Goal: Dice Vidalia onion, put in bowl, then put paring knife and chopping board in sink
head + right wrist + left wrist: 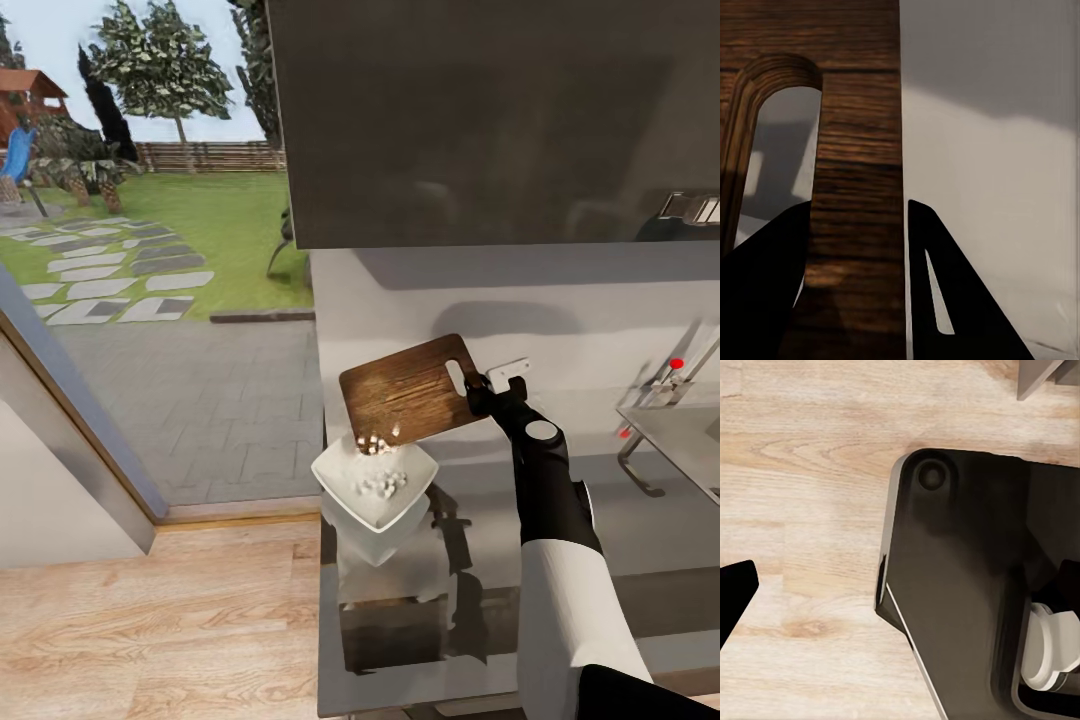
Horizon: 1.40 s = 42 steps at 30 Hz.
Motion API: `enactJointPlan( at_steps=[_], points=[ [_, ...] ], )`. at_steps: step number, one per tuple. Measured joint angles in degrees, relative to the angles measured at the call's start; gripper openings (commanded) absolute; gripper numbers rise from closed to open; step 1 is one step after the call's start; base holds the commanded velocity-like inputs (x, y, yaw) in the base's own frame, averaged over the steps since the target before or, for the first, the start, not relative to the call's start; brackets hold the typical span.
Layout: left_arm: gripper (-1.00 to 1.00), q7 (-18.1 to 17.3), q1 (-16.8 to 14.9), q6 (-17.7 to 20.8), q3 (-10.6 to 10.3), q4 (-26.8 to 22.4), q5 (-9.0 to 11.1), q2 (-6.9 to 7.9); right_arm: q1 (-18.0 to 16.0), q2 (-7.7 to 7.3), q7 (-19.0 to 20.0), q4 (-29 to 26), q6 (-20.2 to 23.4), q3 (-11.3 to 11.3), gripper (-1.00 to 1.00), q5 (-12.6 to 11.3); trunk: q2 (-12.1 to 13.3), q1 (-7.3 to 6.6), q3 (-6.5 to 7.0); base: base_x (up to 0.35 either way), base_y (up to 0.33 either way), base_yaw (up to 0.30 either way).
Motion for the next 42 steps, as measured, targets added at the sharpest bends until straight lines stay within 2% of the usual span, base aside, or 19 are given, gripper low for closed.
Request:
enactJointPlan(
  at_steps=[13, 19, 21, 25, 28, 32, 36, 42],
  points=[
    [1.00, 0.0, 0.0, 0.0, 0.0, 0.0, 0.0, -0.05, 0.0, 0.00, -0.1, 0.0, 0.1, 0.0, -1.00, -0.2, 0.0, 0.00, 0.00, -0.001, -0.002, 0.000],
    [1.00, 0.0, 0.0, -0.1, 0.0, -0.1, 0.0, -0.06, 0.0, 0.01, 0.0, 0.0, 0.6, -0.4, -1.00, -0.6, 0.0, 0.02, 0.00, -0.109, -0.158, 0.000],
    [1.00, 0.0, 0.0, -0.1, 0.0, -0.1, 0.0, -0.06, 0.0, 0.00, -0.1, 0.0, 1.2, -1.8, -1.00, -1.4, 0.0, 0.02, 0.00, -0.176, -0.250, 0.000],
    [1.00, 0.0, 0.0, -0.1, 0.0, 0.0, 0.0, -0.06, 0.0, 0.00, -0.1, 0.0, 4.7, -7.5, -1.00, -6.9, 0.0, 0.02, 0.00, -0.185, -0.264, 0.000],
    [1.00, 0.0, 0.0, -0.1, 0.0, 0.0, 0.0, -0.06, 0.0, 0.01, -0.1, 0.0, 6.7, -9.1, -1.00, -9.2, 0.0, 0.02, 0.00, -0.187, -0.268, 0.000],
    [1.00, 0.0, 0.0, 0.0, 0.0, 0.0, 0.0, -0.06, 0.0, 0.00, 0.0, 0.0, 7.3, -10.2, -1.00, -9.7, 0.0, 0.02, 0.00, -0.176, -0.275, 0.000],
    [1.00, 0.0, 0.0, 0.0, 0.0, 0.4, 0.0, -0.06, 0.0, 0.00, 0.1, 0.0, 7.5, -13.5, -1.00, -9.8, 0.0, 0.01, 0.00, -0.114, -0.299, 0.000],
    [1.00, 0.0, 0.0, -0.1, 0.0, 0.5, 0.0, -0.06, 0.0, 0.01, 0.1, 0.0, 8.5, -14.6, -1.00, -9.9, 0.0, 0.00, -0.01, -0.033, -0.310, 0.000]
  ],
)
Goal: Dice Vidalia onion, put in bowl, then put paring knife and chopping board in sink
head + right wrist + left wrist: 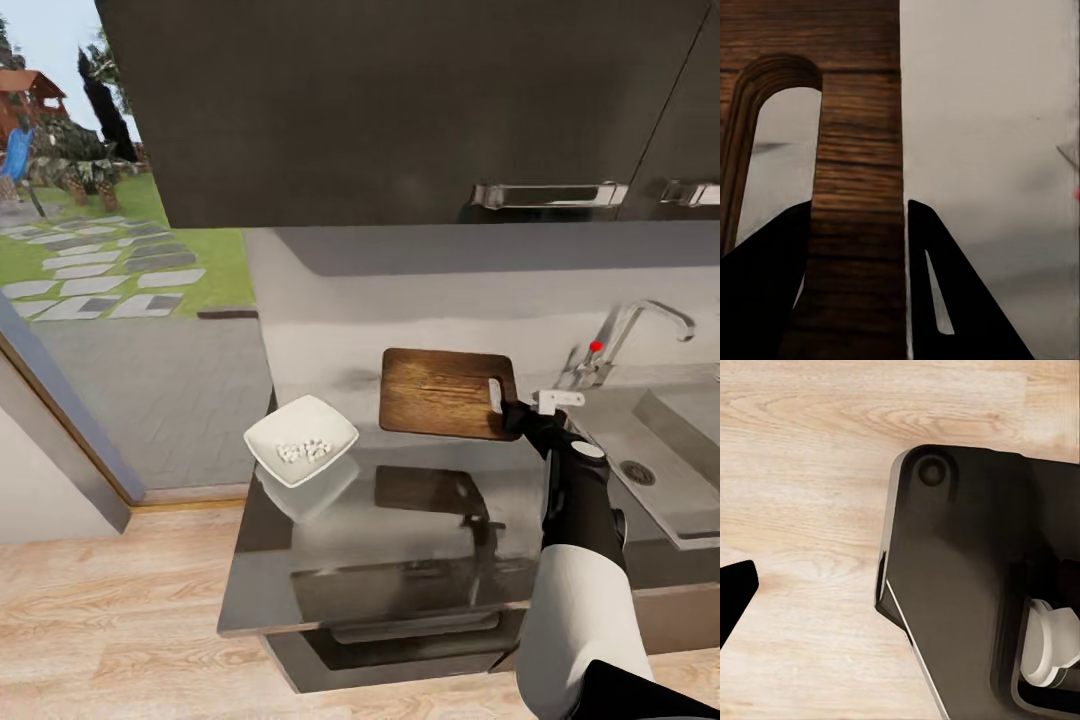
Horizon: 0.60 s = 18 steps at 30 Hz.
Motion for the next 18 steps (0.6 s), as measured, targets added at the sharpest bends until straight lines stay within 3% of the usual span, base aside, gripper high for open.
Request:
enactJointPlan(
  at_steps=[6, 18],
  points=[
    [1.00, 0.0, 0.0, 0.0, 0.0, 0.0, 0.0, 0.00, 0.0, -0.01, -0.1, 0.0, 3.1, 0.0, -1.00, 0.0, 0.0, 0.00, 0.02, -0.002, -0.317, -0.028],
    [1.00, 0.0, 0.0, 0.0, 0.0, 0.0, 0.0, 0.00, 0.0, -0.01, -0.2, 2.3, 3.4, 0.1, -1.00, 0.0, 0.0, -0.01, 0.46, 0.000, -0.321, -0.184]
  ],
)
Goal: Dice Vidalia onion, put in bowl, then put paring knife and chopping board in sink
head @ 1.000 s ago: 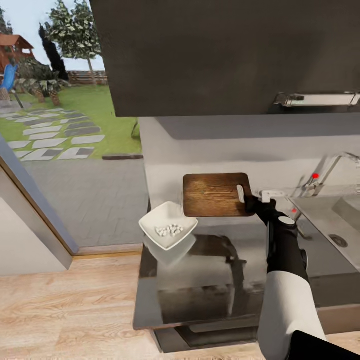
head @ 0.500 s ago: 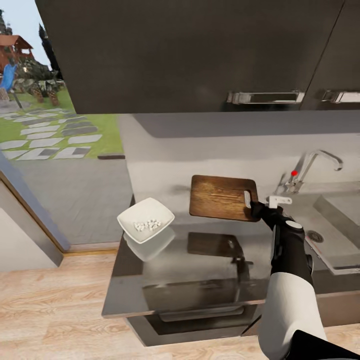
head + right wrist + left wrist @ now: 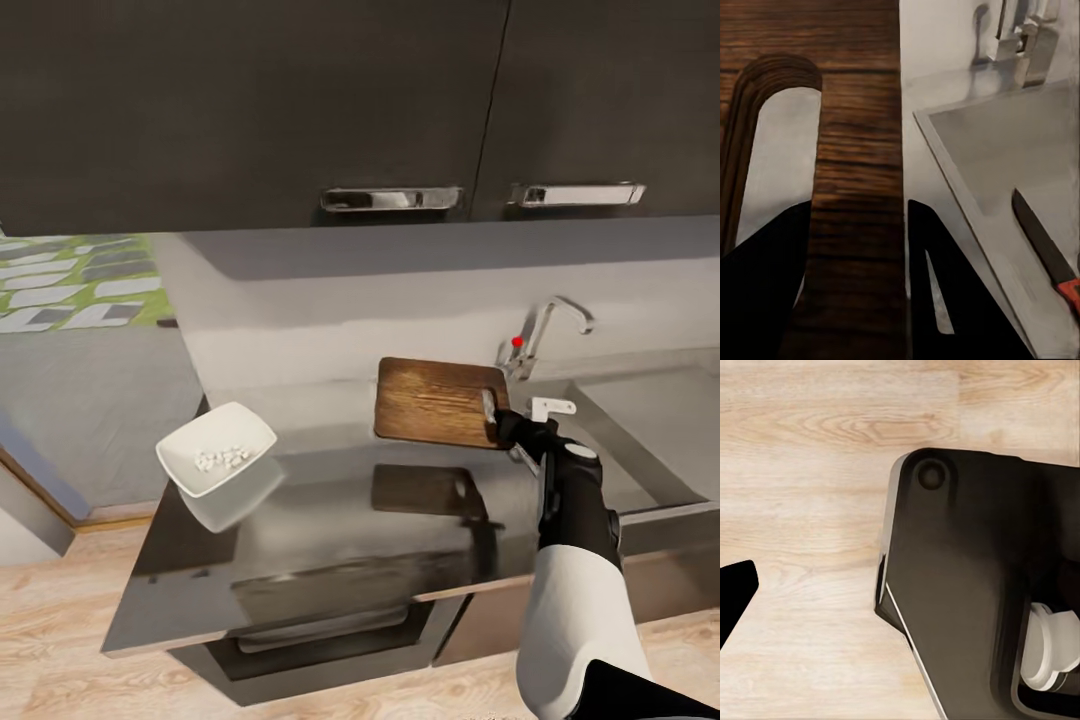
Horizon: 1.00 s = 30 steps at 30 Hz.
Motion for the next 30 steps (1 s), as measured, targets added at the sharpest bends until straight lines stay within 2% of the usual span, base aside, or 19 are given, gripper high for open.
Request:
enactJointPlan(
  at_steps=[8, 10, 15, 21, 23, 26, 30],
  points=[
    [1.00, 0.0, 0.0, 0.0, 0.0, 0.0, 0.0, 0.00, 0.0, 0.00, -1.3, 2.3, -0.2, 0.1, -1.00, 0.2, 0.0, 0.00, 0.16, 0.000, -0.321, -0.058],
    [1.00, 0.0, 0.0, 0.0, 0.0, 0.0, 0.0, -0.01, 0.0, -0.01, -3.9, 2.8, -0.3, 0.2, -1.00, 0.4, 0.0, 0.00, 0.16, 0.000, -0.321, -0.003],
    [1.00, 0.0, 0.0, 0.0, 0.0, 0.0, 0.0, -0.01, 0.0, -0.01, -13.9, 4.8, -0.5, 0.3, -1.00, 0.0, 0.0, 0.00, 0.16, 0.000, -0.321, -0.001],
    [1.00, 0.0, 0.0, 0.0, 0.0, 0.0, 0.0, 0.00, 0.0, 0.00, -18.4, 6.1, -0.5, 0.4, -1.00, -0.8, 0.0, 0.00, 0.16, 0.000, -0.321, 0.000],
    [1.00, 0.0, 0.0, 0.0, 0.0, 0.0, 0.0, 0.00, 0.0, 0.00, -19.6, 6.9, -0.6, 0.4, -1.00, -2.0, 0.0, 0.00, 0.16, 0.000, -0.321, 0.000],
    [1.00, 0.0, 0.0, 0.0, 0.0, 0.0, 0.0, 0.00, 0.0, 0.01, -25.5, 9.0, -0.7, 0.5, -1.00, -7.9, 0.0, 0.01, 0.16, 0.000, -0.321, 0.000],
    [1.00, 0.0, 0.0, 0.0, 0.0, 0.0, 0.0, 0.00, 0.0, 0.02, -33.1, 10.9, -1.0, 2.9, -1.00, -14.3, 0.0, 0.00, 0.16, 0.000, -0.321, 0.000]
  ],
)
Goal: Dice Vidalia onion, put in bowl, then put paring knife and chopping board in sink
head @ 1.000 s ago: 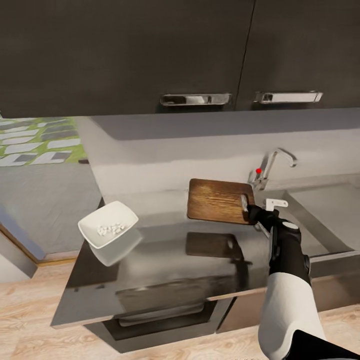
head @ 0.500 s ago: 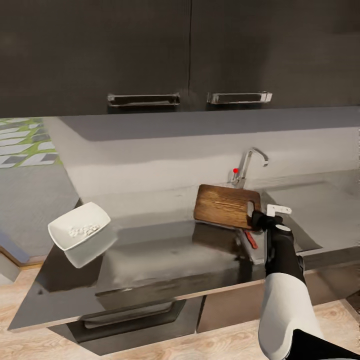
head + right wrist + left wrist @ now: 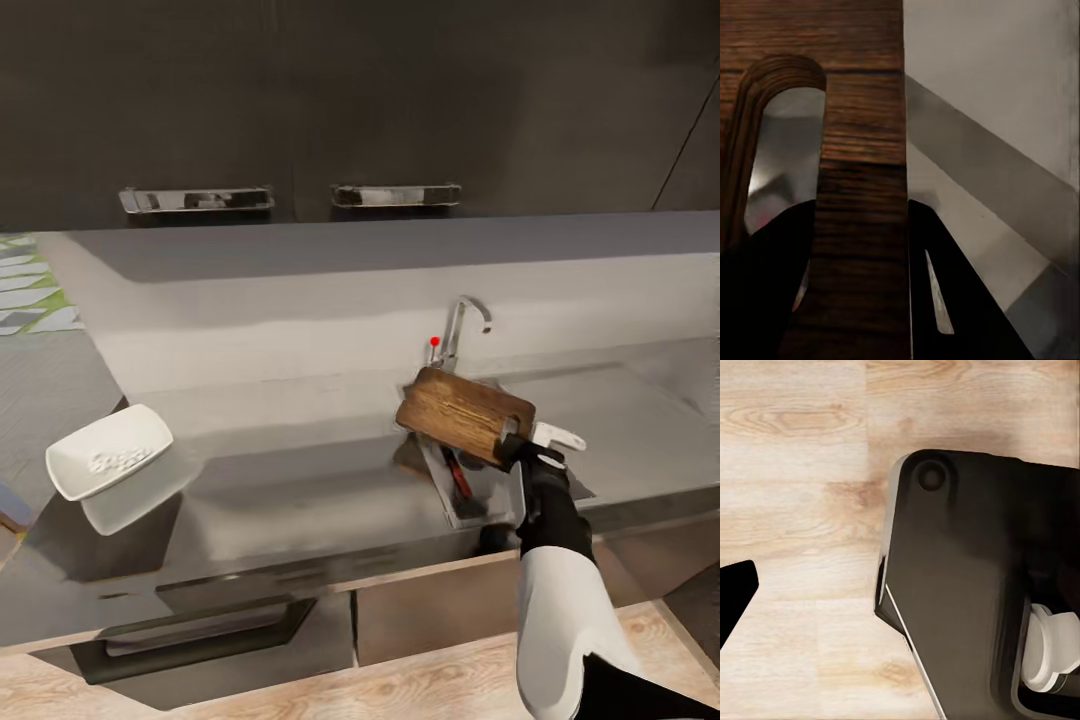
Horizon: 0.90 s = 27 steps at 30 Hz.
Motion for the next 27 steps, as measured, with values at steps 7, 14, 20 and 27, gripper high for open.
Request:
enactJointPlan(
  at_steps=[7, 14, 20, 27],
  points=[
    [1.00, 0.0, 0.0, -0.1, 0.0, 0.0, -0.1, 0.01, 0.0, -0.01, -14.8, 5.3, -6.1, 8.4, -1.00, -10.8, 0.0, 0.01, -0.01, 0.000, -0.185, 0.000],
    [1.00, 0.0, 0.0, -0.1, 0.0, 0.0, -0.1, 0.01, 0.0, 0.02, -21.8, 6.5, -10.1, 15.8, -1.00, -19.8, 0.0, 0.00, 0.00, 0.000, -0.010, 0.000],
    [1.00, 0.0, 0.0, -0.1, 0.0, 0.0, -0.1, 0.00, 0.0, 0.02, -22.3, 6.5, -10.4, 17.2, -1.00, -22.0, 0.0, 0.00, 0.00, 0.000, 0.000, 0.150],
    [1.00, 0.0, 0.0, -0.1, 0.0, 0.0, -0.1, 0.00, 0.0, 0.02, -22.9, 6.5, -10.4, 17.3, -1.00, -22.2, 0.0, 0.00, 0.00, 0.000, 0.000, 0.271]
  ],
)
